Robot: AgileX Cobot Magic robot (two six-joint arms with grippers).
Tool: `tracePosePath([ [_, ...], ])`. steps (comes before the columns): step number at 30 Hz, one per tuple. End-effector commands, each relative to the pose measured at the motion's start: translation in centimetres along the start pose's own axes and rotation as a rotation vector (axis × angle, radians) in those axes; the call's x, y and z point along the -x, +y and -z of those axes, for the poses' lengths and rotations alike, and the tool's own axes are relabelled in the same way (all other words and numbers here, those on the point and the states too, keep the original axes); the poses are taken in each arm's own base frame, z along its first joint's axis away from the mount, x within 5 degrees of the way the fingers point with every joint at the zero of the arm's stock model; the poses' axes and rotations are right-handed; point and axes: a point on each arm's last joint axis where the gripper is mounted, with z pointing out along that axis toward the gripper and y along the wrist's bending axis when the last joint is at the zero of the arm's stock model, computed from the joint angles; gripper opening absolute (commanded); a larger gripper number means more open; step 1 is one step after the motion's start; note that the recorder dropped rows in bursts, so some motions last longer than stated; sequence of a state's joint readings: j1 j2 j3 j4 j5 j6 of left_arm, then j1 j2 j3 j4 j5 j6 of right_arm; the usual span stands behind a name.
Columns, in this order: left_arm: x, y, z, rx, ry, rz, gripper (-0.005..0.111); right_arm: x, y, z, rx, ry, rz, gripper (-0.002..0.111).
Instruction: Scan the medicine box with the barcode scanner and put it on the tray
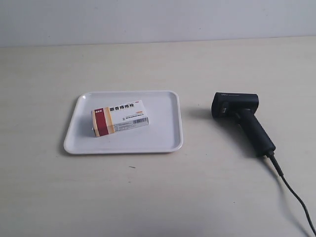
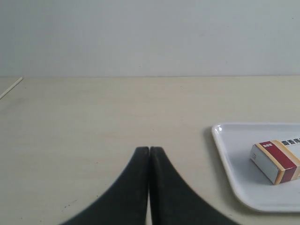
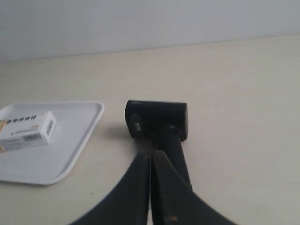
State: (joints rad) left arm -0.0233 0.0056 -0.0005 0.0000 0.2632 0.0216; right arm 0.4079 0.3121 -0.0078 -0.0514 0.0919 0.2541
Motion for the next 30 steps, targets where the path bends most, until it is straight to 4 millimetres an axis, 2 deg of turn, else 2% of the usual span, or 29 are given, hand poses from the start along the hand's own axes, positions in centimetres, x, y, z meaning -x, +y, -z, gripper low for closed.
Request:
tracePosePath([
  [1, 0.0, 0.0, 0.0, 0.002, -0.002, 0.005, 0.003, 0.9, -0.9, 1.3, -0.11, -0.168, -0.034, 0.002],
  [5, 0.0, 0.0, 0.0, 0.002, -0.002, 0.005, 0.003, 1.2, -1.6, 2.3, -0.229, -0.276, -0.058, 0.002],
  [10, 0.0, 0.0, 0.0, 0.002, -0.002, 0.005, 0.003, 0.9, -2.1, 2.8, -0.331, -0.288, -0.078, 0.002],
  [30, 0.0, 0.0, 0.0, 0.002, -0.002, 0.003, 0.003, 0.7, -2.1, 3.0, -0.344, -0.289, -0.08, 0.002],
])
